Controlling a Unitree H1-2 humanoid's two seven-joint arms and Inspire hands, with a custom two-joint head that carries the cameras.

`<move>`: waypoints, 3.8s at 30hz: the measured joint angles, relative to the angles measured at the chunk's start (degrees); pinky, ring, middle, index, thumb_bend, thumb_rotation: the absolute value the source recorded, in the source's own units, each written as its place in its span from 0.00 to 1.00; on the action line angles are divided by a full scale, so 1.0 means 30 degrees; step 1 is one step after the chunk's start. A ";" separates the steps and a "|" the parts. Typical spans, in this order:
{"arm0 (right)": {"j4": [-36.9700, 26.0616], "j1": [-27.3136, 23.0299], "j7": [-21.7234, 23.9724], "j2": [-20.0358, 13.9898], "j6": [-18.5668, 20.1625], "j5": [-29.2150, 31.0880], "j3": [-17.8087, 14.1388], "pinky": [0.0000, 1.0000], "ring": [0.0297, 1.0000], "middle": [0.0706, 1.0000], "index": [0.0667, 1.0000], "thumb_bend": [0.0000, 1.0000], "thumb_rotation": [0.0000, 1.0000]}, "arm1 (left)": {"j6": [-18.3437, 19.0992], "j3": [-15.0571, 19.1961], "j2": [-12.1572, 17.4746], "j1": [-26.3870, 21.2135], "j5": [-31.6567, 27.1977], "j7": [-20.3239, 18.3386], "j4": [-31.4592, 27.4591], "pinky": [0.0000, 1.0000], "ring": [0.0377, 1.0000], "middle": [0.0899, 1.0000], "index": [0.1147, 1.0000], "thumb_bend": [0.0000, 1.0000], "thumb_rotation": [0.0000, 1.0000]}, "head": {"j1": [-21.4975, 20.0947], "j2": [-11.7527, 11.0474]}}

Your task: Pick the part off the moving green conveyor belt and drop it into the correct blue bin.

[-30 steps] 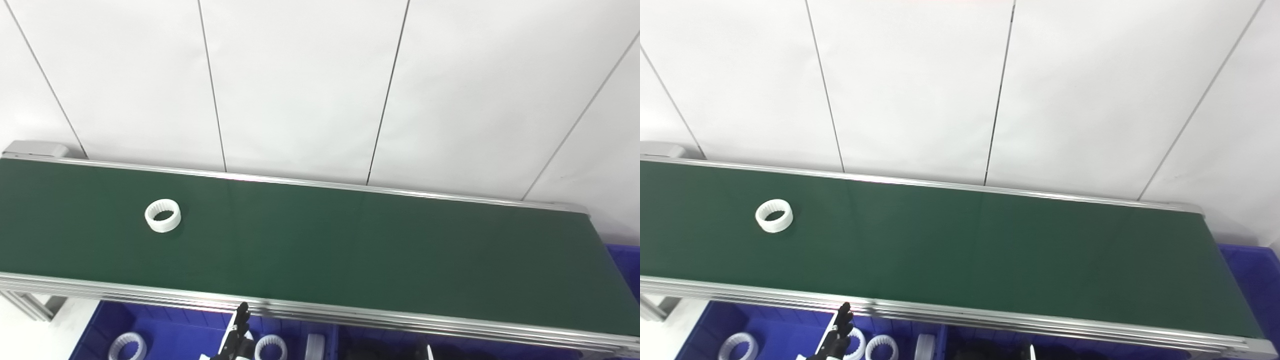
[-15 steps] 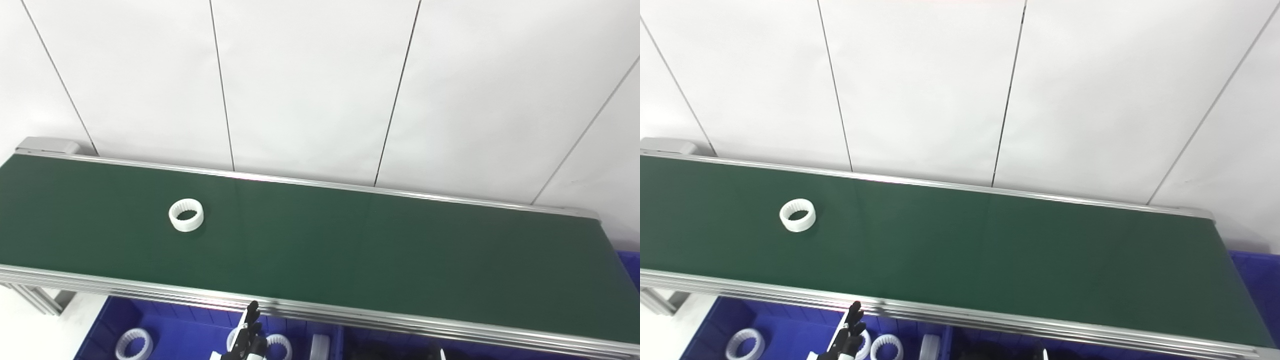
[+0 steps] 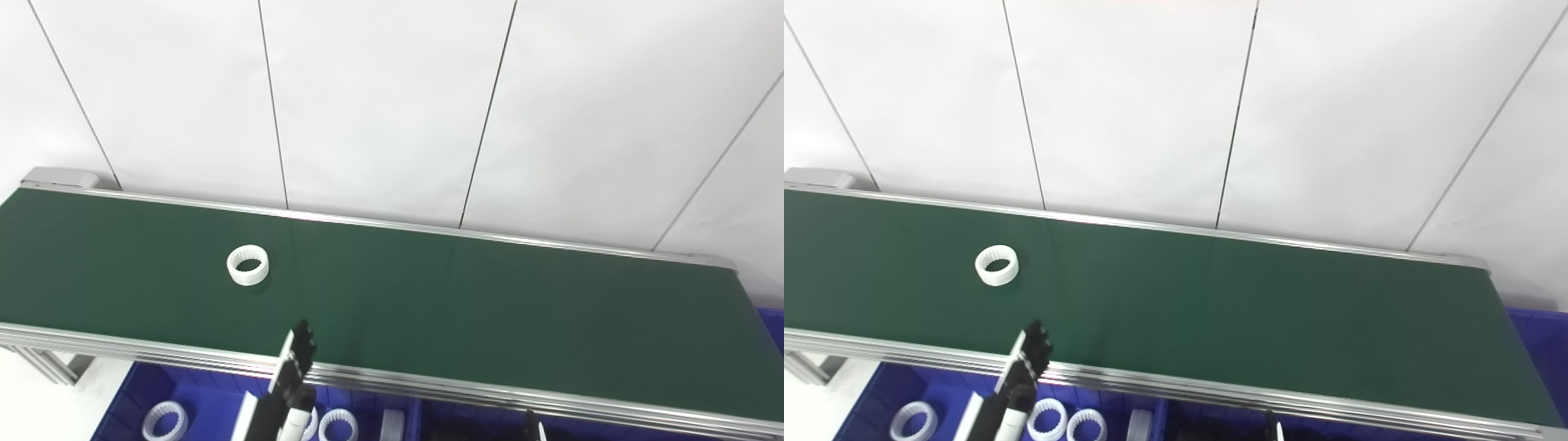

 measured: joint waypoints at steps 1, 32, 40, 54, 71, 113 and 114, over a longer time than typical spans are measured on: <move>0.0000 -0.0028 0.0038 0.0001 0.0000 0.0000 -0.0024 1.00 1.00 1.00 1.00 0.82 1.00 | 0.0266 0.0318 0.0123 -0.0666 0.0078 -0.0003 -0.0237 0.66 0.72 0.74 0.79 0.89 0.39 | 0.0087 0.0029; -0.0357 -0.0325 0.1238 0.0327 0.0047 0.0601 0.0021 0.96 0.99 1.00 1.00 0.80 1.00 | -0.1222 -0.2146 0.8278 -1.9240 1.3232 -0.3167 1.4624 0.77 0.76 0.78 0.74 1.00 0.11 | -0.0527 0.0703; -0.0696 -0.0207 0.1460 0.0487 0.0080 0.0471 0.0203 0.93 0.98 1.00 1.00 0.79 1.00 | -0.1329 -0.3769 0.7310 -2.0809 1.3716 -0.3121 1.8315 0.76 0.76 0.78 0.74 1.00 0.11 | -0.0995 0.0966; -0.1826 0.0313 0.1553 0.1247 0.1059 -0.0215 0.0310 0.88 0.94 1.00 1.00 0.75 1.00 | 0.0985 -0.3409 0.4719 -2.1108 1.1020 -0.5598 1.9131 0.83 0.81 0.83 0.74 0.97 0.18 | -0.1553 0.1377; -0.2528 0.0741 0.1559 0.1520 0.1742 -0.0552 0.0387 0.84 0.92 1.00 1.00 0.74 1.00 | -0.0048 -0.6473 0.4733 -2.0652 1.2962 -0.4231 2.1781 0.75 0.72 0.74 0.68 0.94 0.09 | -0.2168 0.1816; -0.3481 0.1435 0.1777 0.1832 0.2744 -0.0189 0.1121 0.82 0.90 0.99 0.99 0.78 0.97 | 0.0756 -0.6261 0.2258 -2.2191 1.0729 -0.2542 2.6462 0.33 0.38 0.40 0.46 0.52 0.00 | -0.2930 0.2110; -0.3480 0.1434 0.1777 0.1829 0.2751 -0.0192 0.1118 0.82 0.90 0.99 0.99 0.77 0.97 | 0.0749 -0.6266 0.2267 -2.2175 1.0703 -0.2580 2.6381 0.33 0.37 0.39 0.46 0.52 0.00 | -0.2930 0.2109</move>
